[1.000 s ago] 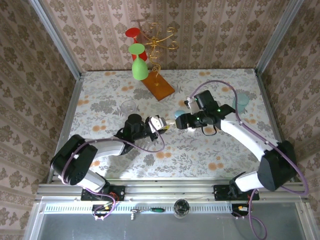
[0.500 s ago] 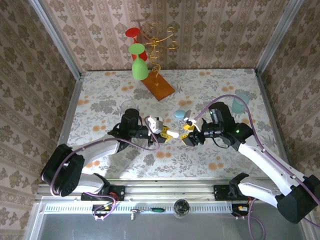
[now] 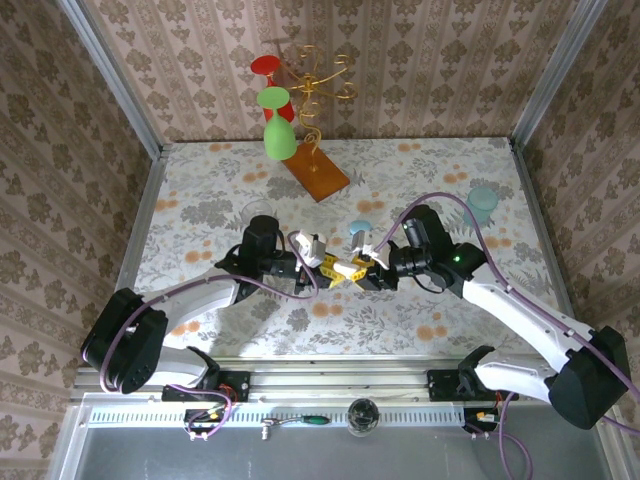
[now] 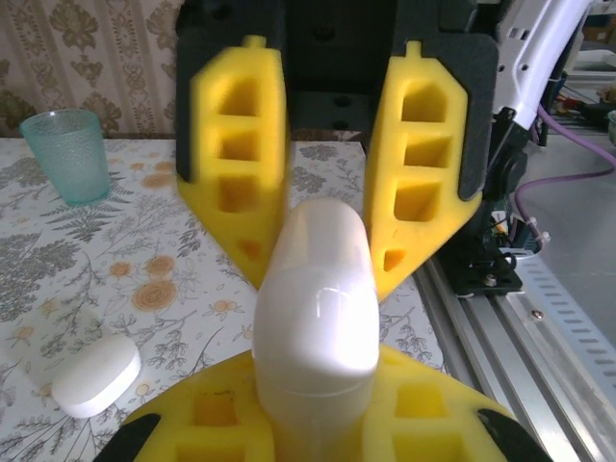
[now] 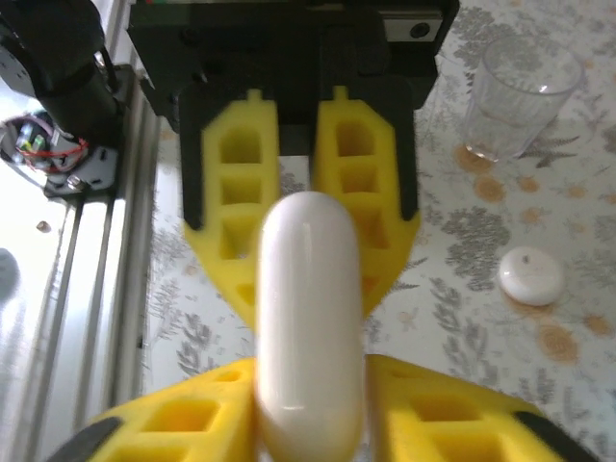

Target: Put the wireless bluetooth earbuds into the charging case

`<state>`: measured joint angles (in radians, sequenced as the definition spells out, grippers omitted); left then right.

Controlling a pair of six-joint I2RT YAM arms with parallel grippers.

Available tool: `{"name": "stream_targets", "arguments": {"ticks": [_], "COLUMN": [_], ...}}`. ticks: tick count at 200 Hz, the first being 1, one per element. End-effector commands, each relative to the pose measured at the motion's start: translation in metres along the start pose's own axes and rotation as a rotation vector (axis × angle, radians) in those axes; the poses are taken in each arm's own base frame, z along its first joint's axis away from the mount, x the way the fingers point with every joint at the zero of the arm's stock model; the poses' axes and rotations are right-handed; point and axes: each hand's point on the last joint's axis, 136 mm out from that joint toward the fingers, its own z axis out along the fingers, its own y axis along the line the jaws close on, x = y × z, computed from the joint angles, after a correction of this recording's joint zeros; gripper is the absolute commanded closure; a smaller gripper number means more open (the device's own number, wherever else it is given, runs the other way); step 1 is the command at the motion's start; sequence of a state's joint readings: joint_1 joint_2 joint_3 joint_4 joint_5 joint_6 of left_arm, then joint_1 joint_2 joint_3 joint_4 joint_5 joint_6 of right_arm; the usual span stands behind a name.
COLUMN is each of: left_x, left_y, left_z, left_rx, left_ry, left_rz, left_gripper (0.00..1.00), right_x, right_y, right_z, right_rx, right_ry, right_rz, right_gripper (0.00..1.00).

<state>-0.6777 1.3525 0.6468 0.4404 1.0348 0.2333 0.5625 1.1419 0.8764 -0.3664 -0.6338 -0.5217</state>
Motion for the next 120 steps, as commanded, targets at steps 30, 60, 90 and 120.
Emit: {"name": "stream_targets", "arguments": {"ticks": [30,60,90,120], "left_x": [-0.01,-0.005,0.017,0.041], "left_y": [0.0,0.007,0.028,0.048], "left_z": [0.0,-0.005,-0.023,-0.035], "left_rx": [0.01,-0.048,-0.189,-0.339], "left_ry": [-0.006,0.006,0.077,0.182], "left_rz": [0.012,0.031,0.031,0.051], "left_gripper": [0.93,0.54,0.3,0.1], "right_x": [0.001,0.004,0.015,0.03], "right_y": [0.003,-0.012,-0.066,-0.092], "right_z": [0.003,0.002,-0.005,0.002], "right_rx": [-0.009,0.075,0.304,0.363], "right_ry": [-0.018,-0.029,-0.087,-0.151], "right_rz": [-0.008,0.06,0.355,0.71], "right_gripper": [0.88,0.88,0.88,0.87]}}
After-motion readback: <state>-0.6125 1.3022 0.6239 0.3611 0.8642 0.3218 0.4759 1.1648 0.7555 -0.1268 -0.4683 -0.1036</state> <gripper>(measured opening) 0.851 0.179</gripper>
